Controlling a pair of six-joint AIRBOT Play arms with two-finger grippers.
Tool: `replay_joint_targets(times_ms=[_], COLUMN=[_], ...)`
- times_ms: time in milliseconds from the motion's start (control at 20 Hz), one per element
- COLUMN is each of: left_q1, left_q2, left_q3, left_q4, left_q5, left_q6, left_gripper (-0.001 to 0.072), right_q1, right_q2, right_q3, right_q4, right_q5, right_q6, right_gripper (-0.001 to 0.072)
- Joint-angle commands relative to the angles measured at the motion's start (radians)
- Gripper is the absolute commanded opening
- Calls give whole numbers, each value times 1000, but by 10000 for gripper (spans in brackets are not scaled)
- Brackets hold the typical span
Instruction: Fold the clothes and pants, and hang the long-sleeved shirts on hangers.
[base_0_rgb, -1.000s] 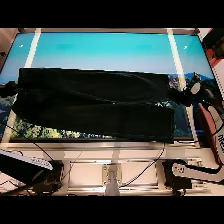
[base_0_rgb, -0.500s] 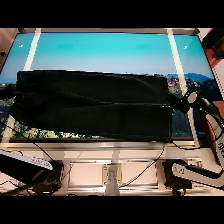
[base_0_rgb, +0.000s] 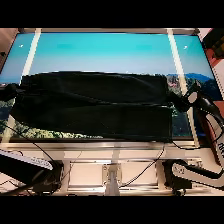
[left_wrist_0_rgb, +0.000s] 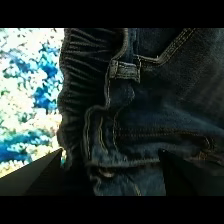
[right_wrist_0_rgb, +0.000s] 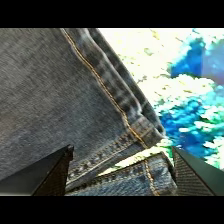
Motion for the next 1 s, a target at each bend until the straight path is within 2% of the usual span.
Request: replay_joint_targets(times_ms=[0,100,300,350,400,450,500,550,600,700,800,950], left_q1=[20,50,141,164,190,210,228,243,251,253,236,172], left_q2=[49,110,258,294,330,360,387,410,428,463,504,593], left_q3=[1,1,1,1,1,1,1,0,0,-1,-13,-109], left_q4=[-2,-2,-2,-2,-2,-2,-1,-5,-22,-44,-42,160], left_q5=[-19,-19,-37,-56,-83,-122,-181,-238,-275,-285,-275,-222], left_q6=[-4,-4,-5,-5,-5,-4,-4,-4,-7,-89,-103,-101], left_gripper=[686,686,684,682,677,617,443,201,74,66,63,62], right_q1=[-2,-2,-1,-2,-2,-2,-1,-2,-2,-2,-2,-1], right_q2=[1,1,40,68,106,151,202,262,319,437,544,704], right_q3=[69,136,262,284,296,296,296,296,296,293,260,123], right_q4=[-35,-65,-97,-109,-124,-141,-153,-160,-167,-193,-219,-234], right_q5=[83,151,256,282,305,308,303,294,291,325,391,465], right_q6=[-11,-12,-77,-94,-116,-126,-142,-142,-143,-156,-194,-193], right_gripper=[692,691,687,652,553,421,214,31,20,20,19,19])
